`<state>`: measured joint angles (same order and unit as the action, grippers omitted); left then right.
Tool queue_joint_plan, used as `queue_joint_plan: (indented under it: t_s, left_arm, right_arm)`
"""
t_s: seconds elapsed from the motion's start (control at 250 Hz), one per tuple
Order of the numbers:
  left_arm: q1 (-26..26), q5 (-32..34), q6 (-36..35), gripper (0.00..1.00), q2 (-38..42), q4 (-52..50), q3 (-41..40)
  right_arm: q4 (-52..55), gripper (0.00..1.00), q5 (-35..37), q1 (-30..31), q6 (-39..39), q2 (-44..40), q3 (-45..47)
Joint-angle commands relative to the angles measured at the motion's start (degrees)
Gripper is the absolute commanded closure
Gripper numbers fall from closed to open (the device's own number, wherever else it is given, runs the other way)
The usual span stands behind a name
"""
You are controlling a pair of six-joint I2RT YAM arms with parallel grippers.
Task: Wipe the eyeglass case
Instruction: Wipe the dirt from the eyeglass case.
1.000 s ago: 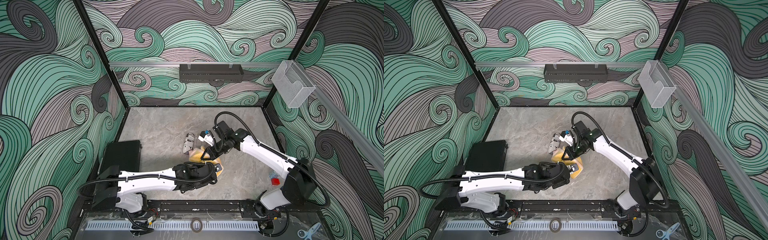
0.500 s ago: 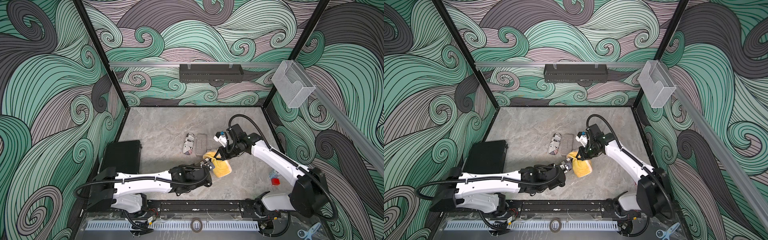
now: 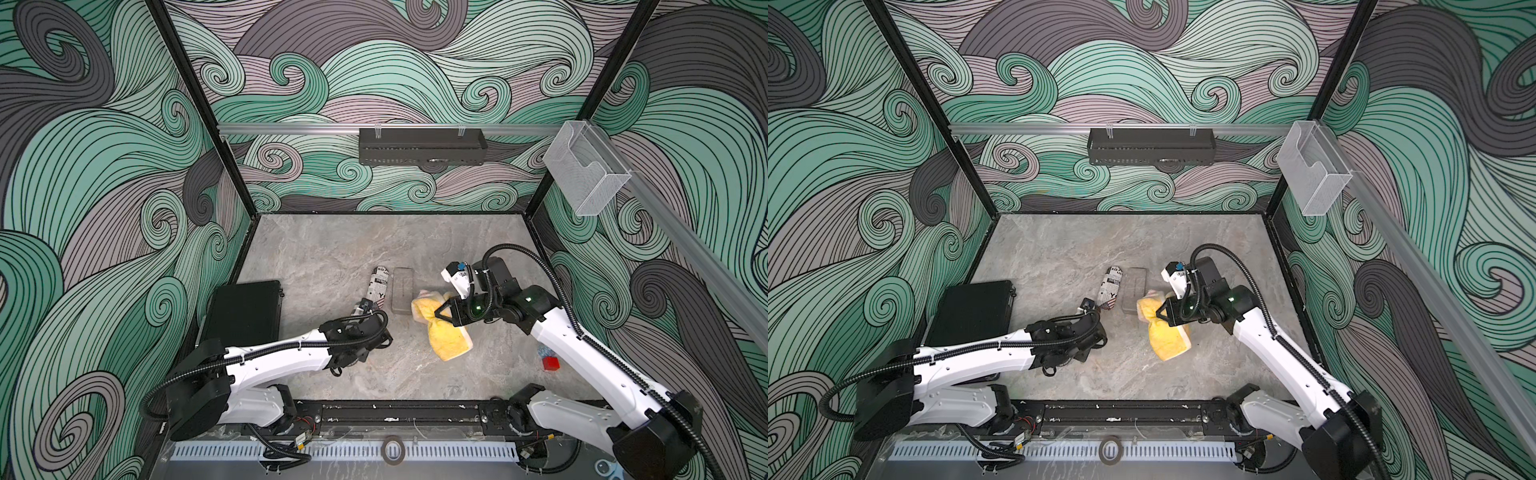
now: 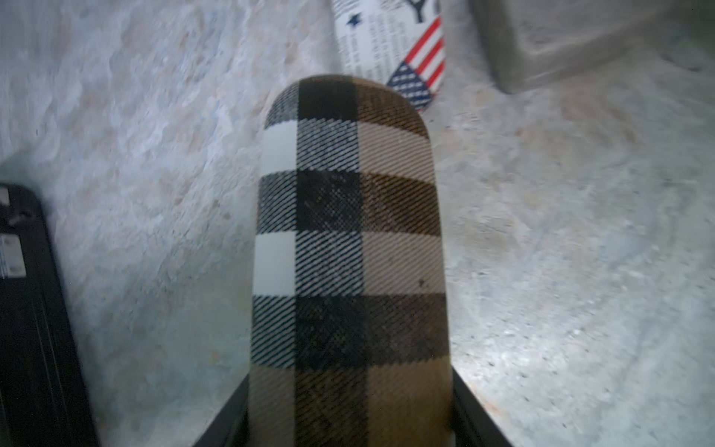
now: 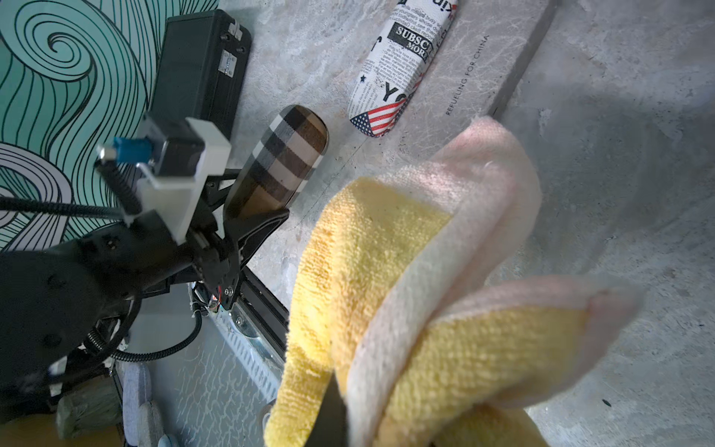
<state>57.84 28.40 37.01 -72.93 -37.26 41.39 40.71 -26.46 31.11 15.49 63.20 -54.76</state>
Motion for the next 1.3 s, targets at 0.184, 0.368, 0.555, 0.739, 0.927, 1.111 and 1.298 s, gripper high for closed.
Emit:
queue_joint_plan:
  t_s: [0.184, 0.368, 0.555, 0.739, 0.927, 1.111, 1.298]
  left_arm:
    - [-11.6, -6.3, 8.6, 0.5, 4.0, 1.5, -5.8]
    - [-14.2, -8.7, 9.7, 0.49, 2.9, 2.8, -7.8]
    - [-15.1, -11.4, 9.5, 0.45, 0.5, 3.8, -7.8]
    - [-15.5, -13.5, 10.4, 0.38, -1.5, 4.8, -7.7]
    - [-15.5, -15.1, 11.1, 0.25, -1.2, 3.9, -8.7]
    - [-15.4, -18.8, 11.9, 0.12, 1.2, 2.8, -10.8]
    - [-14.3, -24.0, 13.4, 0.15, 6.9, 3.0, -14.0]
  right_arm:
    - [-3.5, 1.0, 1.5, 2.7, 1.8, 0.1, 0.8]
    - [-3.2, 1.0, 1.8, 3.0, 2.0, 0.9, 0.6]
    - [-3.7, 1.0, 1.9, 3.2, 2.3, 0.6, 1.2]
    - [-3.5, 1.0, 2.4, 3.4, 2.4, 0.1, 1.8]
    - [-3.2, 1.0, 2.5, 3.4, 2.4, -0.2, 2.2]
    - [-3.4, 1.0, 2.4, 3.5, 2.4, -0.1, 2.5]
    - [-3.8, 1.0, 2.6, 3.5, 2.4, -0.4, 3.1]
